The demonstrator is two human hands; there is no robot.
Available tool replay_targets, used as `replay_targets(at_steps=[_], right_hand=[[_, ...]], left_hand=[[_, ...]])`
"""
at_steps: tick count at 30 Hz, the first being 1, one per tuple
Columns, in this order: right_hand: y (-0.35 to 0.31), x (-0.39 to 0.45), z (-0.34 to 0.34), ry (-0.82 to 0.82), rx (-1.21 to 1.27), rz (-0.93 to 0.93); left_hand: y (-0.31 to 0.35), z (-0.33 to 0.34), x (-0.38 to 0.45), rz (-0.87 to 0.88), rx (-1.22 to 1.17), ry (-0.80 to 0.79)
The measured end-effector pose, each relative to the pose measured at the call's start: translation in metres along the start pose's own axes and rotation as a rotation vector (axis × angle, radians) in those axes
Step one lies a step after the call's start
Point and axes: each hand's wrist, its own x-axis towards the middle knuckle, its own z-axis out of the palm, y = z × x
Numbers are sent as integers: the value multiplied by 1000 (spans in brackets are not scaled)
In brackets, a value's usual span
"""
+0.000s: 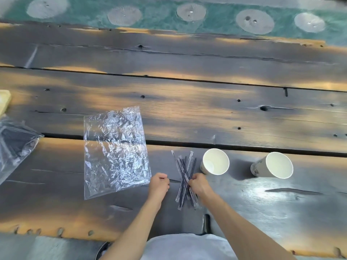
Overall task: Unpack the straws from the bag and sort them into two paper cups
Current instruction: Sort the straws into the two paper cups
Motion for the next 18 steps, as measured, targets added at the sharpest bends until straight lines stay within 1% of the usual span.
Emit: replay_targets(at_steps=[3,6,10,12,14,16,18], right_hand=[[11,10,2,-6,44,41],[37,35,6,-3,132,72],[24,13,-3,6,144,123],[31,20,0,12,107,127],[34,25,4,28,11,97],[18,12,3,53,-76,46],[9,5,2,49,-263,-22]], left_hand=[[-1,6,6,9,87,-20],[-5,7,11,25,203,7],[-5,8,9,99,452,135],[-6,6,10,108,518,166],[-8,5,11,120,629,161],[-10,4,14,133,723,172],[-9,5,15,131,751,177]])
